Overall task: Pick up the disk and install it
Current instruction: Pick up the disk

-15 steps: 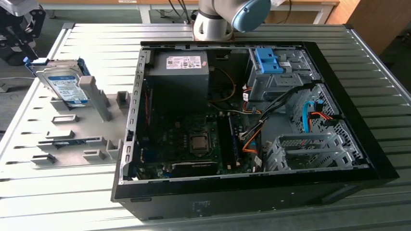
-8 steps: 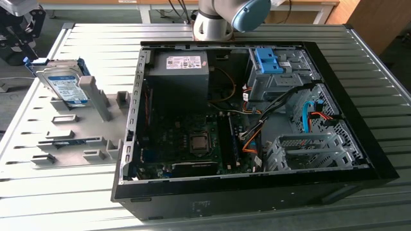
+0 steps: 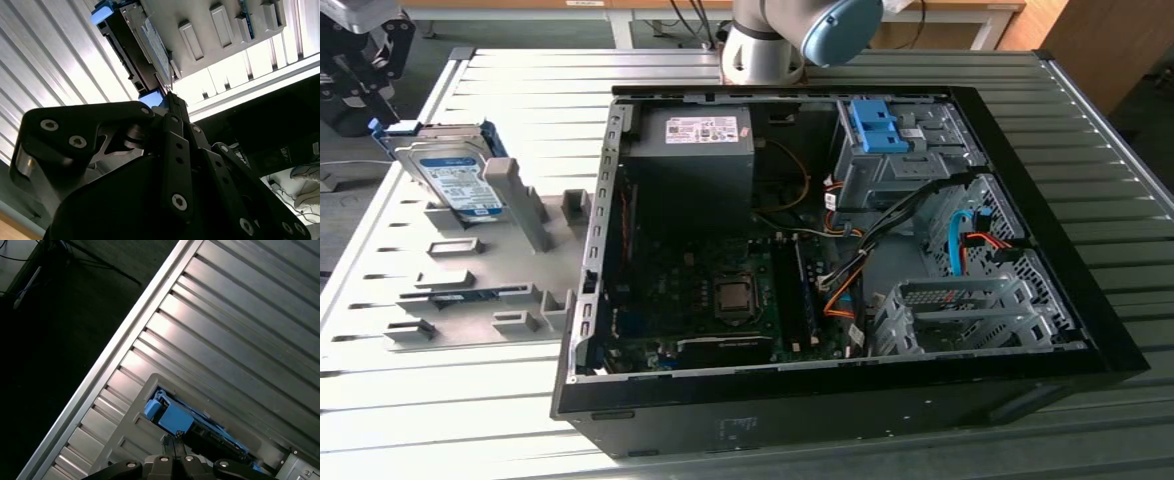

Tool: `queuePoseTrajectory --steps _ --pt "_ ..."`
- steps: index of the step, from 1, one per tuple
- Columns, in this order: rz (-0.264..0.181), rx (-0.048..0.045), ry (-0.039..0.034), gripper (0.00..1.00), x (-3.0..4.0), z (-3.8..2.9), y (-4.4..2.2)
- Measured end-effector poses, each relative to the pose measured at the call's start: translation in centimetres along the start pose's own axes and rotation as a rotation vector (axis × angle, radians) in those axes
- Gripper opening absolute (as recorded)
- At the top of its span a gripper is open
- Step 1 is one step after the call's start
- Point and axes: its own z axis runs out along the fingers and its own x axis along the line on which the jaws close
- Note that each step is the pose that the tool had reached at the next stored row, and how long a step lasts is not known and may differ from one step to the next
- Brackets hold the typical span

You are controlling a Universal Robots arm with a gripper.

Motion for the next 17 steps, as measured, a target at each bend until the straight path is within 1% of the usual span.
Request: queuePoseTrajectory --steps 8,17 --pt "-0.145 0.0007 0.0054 0.11 0.00 0.09 0.00" --pt "-0.299 0.0014 0.0108 0.11 0.00 0.17 -0.01"
